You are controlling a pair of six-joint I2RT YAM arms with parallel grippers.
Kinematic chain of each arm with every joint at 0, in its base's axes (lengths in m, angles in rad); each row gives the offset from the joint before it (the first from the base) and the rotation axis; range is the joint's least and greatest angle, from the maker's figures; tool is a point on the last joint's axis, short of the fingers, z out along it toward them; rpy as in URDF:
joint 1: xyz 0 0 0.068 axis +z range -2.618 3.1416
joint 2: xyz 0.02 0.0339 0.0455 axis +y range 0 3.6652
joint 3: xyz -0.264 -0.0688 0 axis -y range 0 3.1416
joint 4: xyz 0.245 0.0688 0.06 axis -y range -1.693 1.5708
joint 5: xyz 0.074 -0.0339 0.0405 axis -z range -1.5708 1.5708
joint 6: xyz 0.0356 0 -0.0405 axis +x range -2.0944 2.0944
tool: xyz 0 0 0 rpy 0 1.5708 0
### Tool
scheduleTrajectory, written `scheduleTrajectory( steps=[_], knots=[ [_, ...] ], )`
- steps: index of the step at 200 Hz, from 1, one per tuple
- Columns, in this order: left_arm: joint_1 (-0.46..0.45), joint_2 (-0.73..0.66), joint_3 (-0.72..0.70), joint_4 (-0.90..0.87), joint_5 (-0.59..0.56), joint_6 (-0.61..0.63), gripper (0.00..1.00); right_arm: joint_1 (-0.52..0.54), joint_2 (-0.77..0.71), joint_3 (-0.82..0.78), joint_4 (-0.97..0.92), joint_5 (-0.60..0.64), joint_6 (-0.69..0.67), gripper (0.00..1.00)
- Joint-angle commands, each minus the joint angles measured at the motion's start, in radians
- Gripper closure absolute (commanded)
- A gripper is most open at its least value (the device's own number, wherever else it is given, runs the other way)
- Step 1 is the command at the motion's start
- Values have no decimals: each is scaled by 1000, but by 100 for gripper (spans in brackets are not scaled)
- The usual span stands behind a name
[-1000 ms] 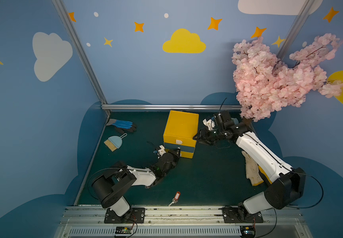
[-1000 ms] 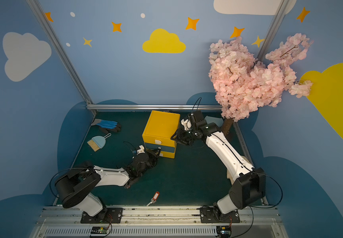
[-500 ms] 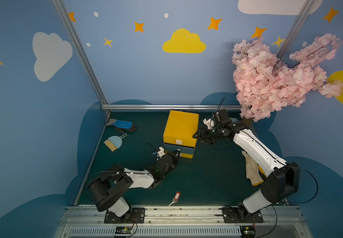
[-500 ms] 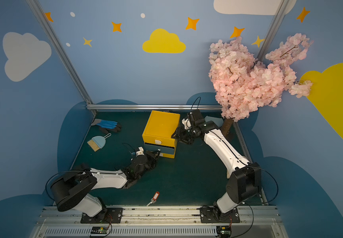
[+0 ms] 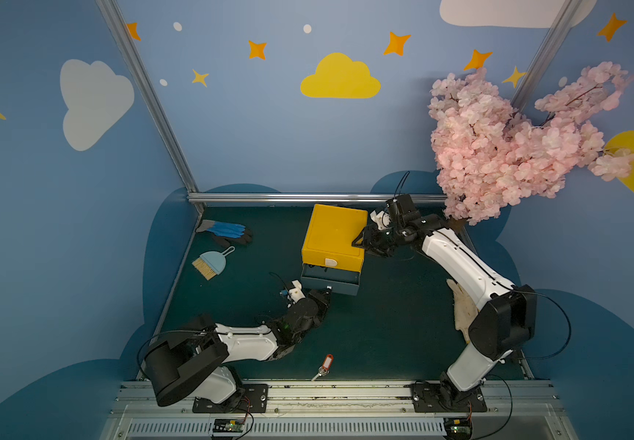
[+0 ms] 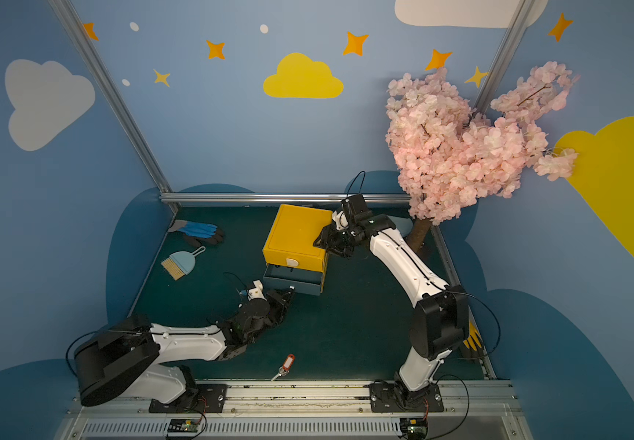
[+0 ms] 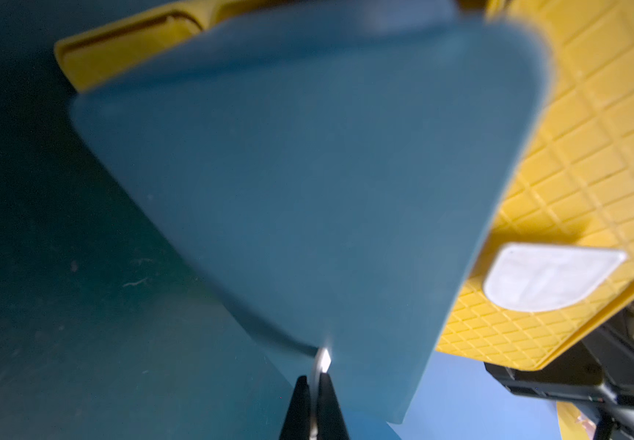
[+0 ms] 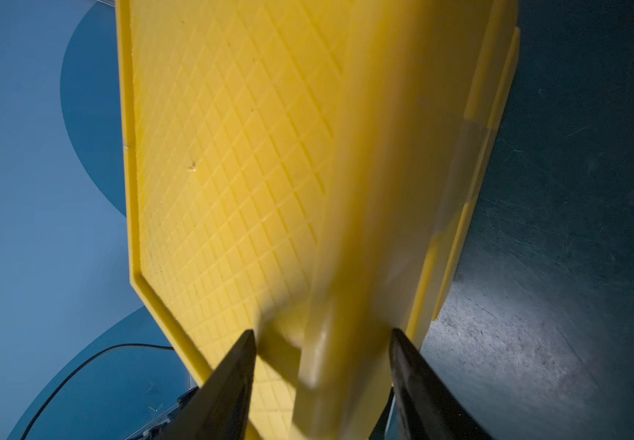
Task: Take the keys out of the drawer
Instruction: Open the drawer in the storage box.
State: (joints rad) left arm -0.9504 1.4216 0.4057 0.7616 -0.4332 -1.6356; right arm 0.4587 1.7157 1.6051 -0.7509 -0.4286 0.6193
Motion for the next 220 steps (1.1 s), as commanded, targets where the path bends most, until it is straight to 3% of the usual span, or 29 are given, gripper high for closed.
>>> scheduleTrajectory(
  steps=[1, 102, 220],
  knots=[
    [-33, -36, -14, -76, -1, -6, 95, -4, 39, 30, -8, 13, -20, 45],
    [-239, -263, -72, -352, -202, -59, 94, -3, 77, 44, 11, -1, -24, 46],
    [-347, -266, -75, -393, -292, -143, 95, -5, 49, 24, 6, -6, -33, 47]
  ],
)
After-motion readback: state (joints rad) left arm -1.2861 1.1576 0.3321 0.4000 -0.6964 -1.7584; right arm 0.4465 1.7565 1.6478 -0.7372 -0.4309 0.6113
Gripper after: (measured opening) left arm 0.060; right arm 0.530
